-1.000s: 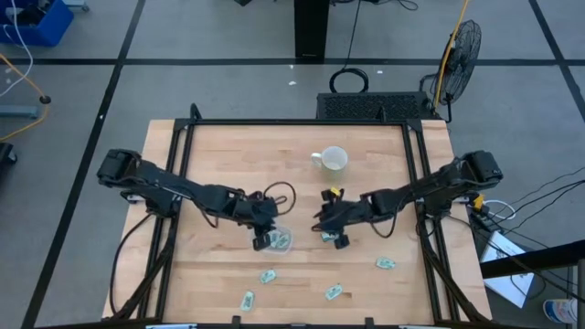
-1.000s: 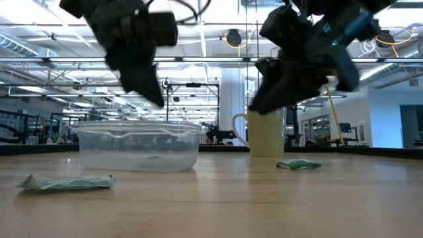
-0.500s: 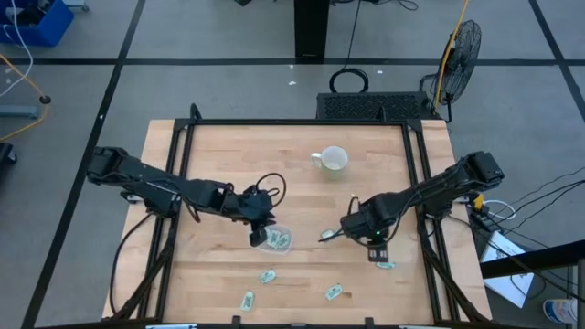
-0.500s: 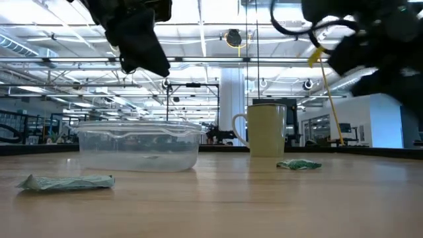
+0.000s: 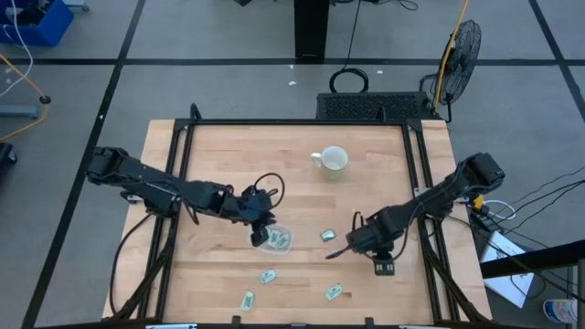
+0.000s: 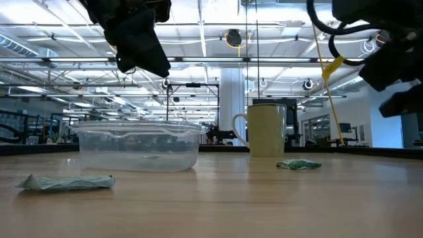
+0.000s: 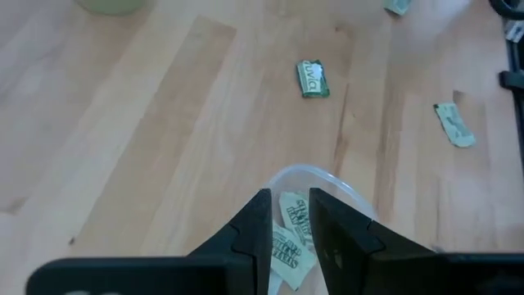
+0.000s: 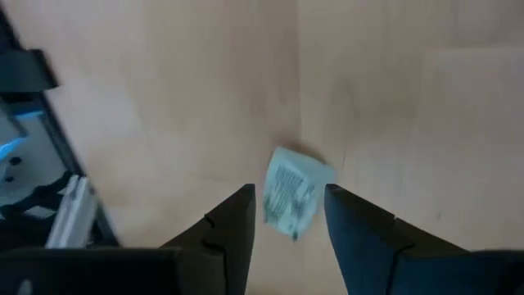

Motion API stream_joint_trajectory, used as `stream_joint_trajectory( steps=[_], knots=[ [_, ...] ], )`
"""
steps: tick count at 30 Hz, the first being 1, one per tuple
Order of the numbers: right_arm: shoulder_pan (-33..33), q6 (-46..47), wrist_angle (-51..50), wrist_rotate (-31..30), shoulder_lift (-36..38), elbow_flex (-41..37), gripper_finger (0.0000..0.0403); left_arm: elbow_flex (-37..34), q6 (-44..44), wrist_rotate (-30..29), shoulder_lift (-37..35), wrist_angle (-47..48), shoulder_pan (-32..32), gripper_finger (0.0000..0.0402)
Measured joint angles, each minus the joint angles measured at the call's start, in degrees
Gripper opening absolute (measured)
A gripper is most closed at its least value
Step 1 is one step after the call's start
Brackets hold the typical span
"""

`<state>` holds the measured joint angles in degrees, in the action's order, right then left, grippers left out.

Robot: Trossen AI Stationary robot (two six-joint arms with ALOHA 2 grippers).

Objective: Pick and place Stevia / Truvia into bins
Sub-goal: Put the light green stevia packet into the transparent bin

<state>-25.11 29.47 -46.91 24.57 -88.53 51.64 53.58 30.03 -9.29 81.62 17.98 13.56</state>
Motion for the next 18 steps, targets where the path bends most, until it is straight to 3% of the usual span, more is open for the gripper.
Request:
stream_joint_trajectory(
  steps=[6,12,18],
  knots=[
    [-2.8,3.9,0.1,-2.3,0.0,-2.8,0.0139,0.0,0.1,-1.3,0.0,-0.1,0.1,0.0088],
    [-5.8,6.3,8.8,-2.2,0.1,-6.6,0.0139,0.0,0.1,-3.1,0.0,-0.2,0.1,0.0088],
    [-6.1,6.0,10.7,-3.9,0.3,-8.5,0.0133,0.0,-0.4,-4.3,0.0,-0.2,-0.2,0.0088]
  ],
)
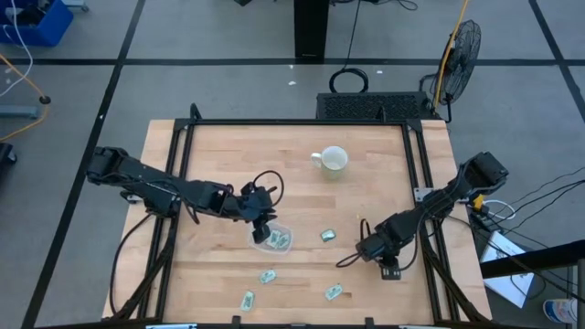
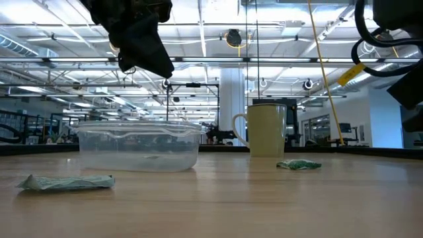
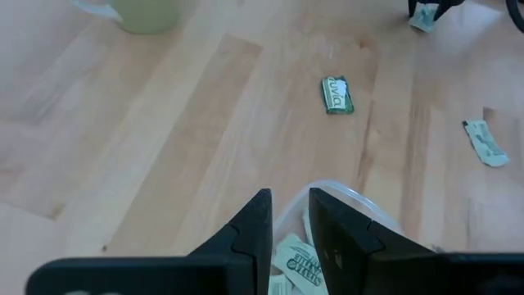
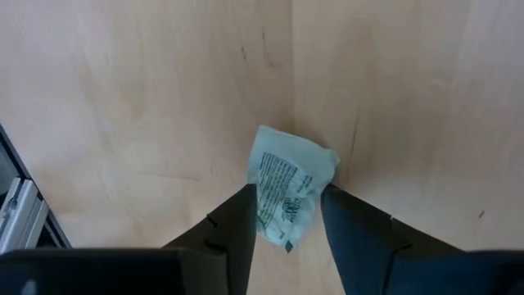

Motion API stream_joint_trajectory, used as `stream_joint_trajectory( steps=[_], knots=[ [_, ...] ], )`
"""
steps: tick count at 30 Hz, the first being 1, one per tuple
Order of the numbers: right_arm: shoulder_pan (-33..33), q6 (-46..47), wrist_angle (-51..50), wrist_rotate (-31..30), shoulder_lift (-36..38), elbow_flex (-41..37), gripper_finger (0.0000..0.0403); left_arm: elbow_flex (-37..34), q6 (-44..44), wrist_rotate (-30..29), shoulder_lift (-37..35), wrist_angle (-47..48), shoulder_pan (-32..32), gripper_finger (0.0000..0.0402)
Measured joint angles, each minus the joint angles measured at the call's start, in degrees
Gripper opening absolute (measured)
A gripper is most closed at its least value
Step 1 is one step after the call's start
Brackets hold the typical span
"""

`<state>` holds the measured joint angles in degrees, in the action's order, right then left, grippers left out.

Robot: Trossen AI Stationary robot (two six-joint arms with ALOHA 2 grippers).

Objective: Pick and place Stevia / Truvia into bins
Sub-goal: Put the light green stevia packet into the transparent bin

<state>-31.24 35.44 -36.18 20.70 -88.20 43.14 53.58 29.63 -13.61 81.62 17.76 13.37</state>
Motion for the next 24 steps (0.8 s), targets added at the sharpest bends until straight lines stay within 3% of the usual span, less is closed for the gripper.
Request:
stream_joint_trajectory(
  steps=[13,21,24],
  knots=[
    [0.4,-3.3,1.2,0.4,-0.2,-0.2,0.0007,0.0,-2.4,0.0,0.0,0.0,0.0,0.0088],
    [3.9,-10.1,2.0,1.5,0.7,5.8,0.0001,0.0,-2.9,0.0,0.0,0.0,0.0,0.0088],
    [5.9,-14.8,2.1,-3.7,2.8,7.9,0.0001,0.0,-2.9,-0.4,0.0,0.0,0.0,0.0088]
  ],
)
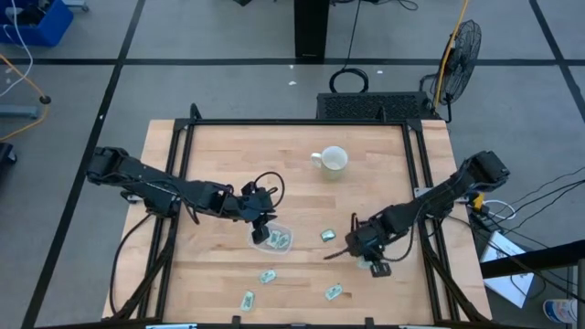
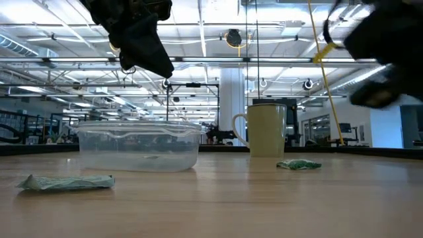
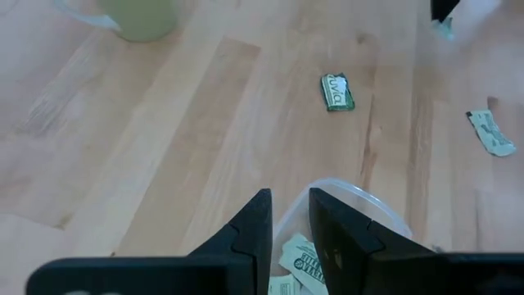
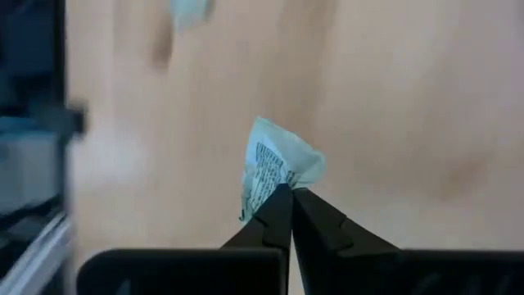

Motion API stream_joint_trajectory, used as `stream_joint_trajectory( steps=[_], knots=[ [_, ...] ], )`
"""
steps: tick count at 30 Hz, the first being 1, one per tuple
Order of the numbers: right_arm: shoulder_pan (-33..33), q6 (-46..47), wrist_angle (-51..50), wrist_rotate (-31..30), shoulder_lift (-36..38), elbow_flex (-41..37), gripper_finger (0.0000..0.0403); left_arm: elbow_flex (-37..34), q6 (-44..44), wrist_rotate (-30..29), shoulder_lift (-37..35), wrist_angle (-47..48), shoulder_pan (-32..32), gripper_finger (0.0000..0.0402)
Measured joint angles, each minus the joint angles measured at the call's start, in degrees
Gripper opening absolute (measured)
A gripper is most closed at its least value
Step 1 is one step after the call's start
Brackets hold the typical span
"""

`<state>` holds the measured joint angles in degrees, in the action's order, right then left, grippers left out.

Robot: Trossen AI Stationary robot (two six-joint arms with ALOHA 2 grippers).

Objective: Pick and place Stevia / Truvia into bins
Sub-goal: Put the light green stevia packet into the transparent bin

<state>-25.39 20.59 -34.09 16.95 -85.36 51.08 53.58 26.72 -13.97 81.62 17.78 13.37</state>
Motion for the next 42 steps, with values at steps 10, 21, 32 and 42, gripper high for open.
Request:
stream_joint_trajectory(
  steps=[10,21,32,42],
  knots=[
    [9.6,-16.4,28.1,-28.0,4.0,1.9,0.0001,0.0,-0.7,-1.4,0.0,0.6,0.0,0.0088],
    [15.5,-17.7,60.4,-21.2,-10.5,1.9,0.0000,0.0,6.6,-16.2,-10.8,19.7,-0.9,0.0088],
    [16.0,-15.5,59.7,-10.8,-26.9,17.5,0.0000,0.0,6.7,-24.7,-16.2,21.0,-3.6,0.0088],
    [16.0,-19.8,51.8,-12.2,-32.7,24.1,0.0002,0.0,6.7,-22.0,-15.6,21.5,-4.0,0.0088]
  ],
)
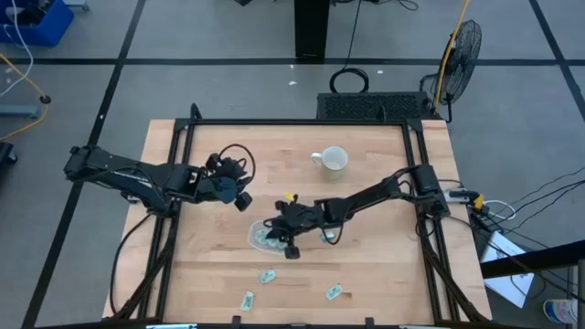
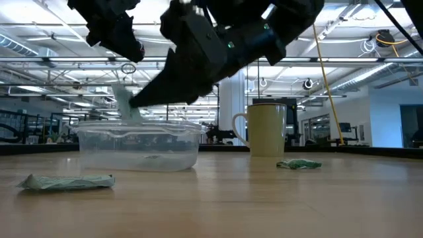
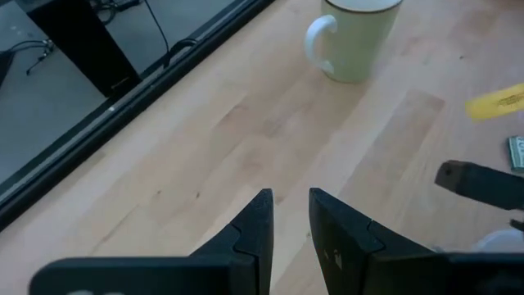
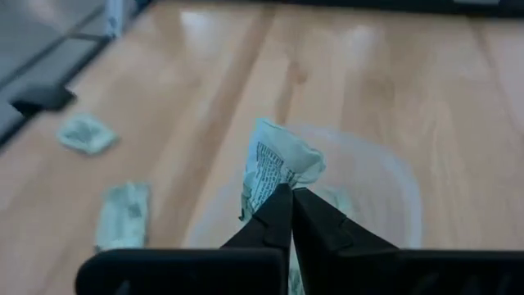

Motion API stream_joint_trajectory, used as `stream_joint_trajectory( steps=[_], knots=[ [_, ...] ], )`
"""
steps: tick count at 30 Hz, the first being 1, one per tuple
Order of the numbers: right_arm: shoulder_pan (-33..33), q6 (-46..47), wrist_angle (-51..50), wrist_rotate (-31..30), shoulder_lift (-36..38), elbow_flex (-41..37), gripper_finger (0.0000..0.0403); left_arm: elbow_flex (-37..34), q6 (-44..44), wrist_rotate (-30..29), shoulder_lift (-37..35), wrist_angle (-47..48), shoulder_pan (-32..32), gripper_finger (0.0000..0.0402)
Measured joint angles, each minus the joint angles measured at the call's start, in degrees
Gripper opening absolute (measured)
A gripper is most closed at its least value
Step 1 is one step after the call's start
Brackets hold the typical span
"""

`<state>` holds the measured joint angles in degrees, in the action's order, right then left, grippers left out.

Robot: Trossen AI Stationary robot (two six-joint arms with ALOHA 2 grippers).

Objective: Pick and place Stevia / Truvia into bins
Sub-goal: Put the light green stevia packet into the transparent bin

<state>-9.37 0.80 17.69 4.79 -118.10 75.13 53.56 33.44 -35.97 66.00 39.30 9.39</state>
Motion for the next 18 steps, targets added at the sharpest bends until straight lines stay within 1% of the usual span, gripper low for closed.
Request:
stream_joint_trajectory(
  steps=[4,8,14,16,18],
  knots=[
    [0.7,0.2,-1.3,-3.4,0.1,0.0,0.0020,0.0,0.1,0.0,0.0,0.0,0.0,0.0088],
    [1.2,2.9,-2.4,-3.0,0.0,0.0,0.0050,0.0,0.2,0.1,0.0,0.0,0.0,0.0088],
    [1.2,2.8,-2.6,-3.1,0.3,0.0,0.0099,0.0,0.9,0.4,0.0,0.0,0.0,0.0088],
    [1.2,1.2,-4.1,-3.1,1.4,-0.1,0.0109,0.0,1.8,2.2,0.0,-0.1,0.0,0.0088],
    [1.2,-1.2,-5.9,-3.1,3.6,0.0,0.0115,0.0,2.4,5.4,0.0,0.0,0.1,0.0088]
  ],
)
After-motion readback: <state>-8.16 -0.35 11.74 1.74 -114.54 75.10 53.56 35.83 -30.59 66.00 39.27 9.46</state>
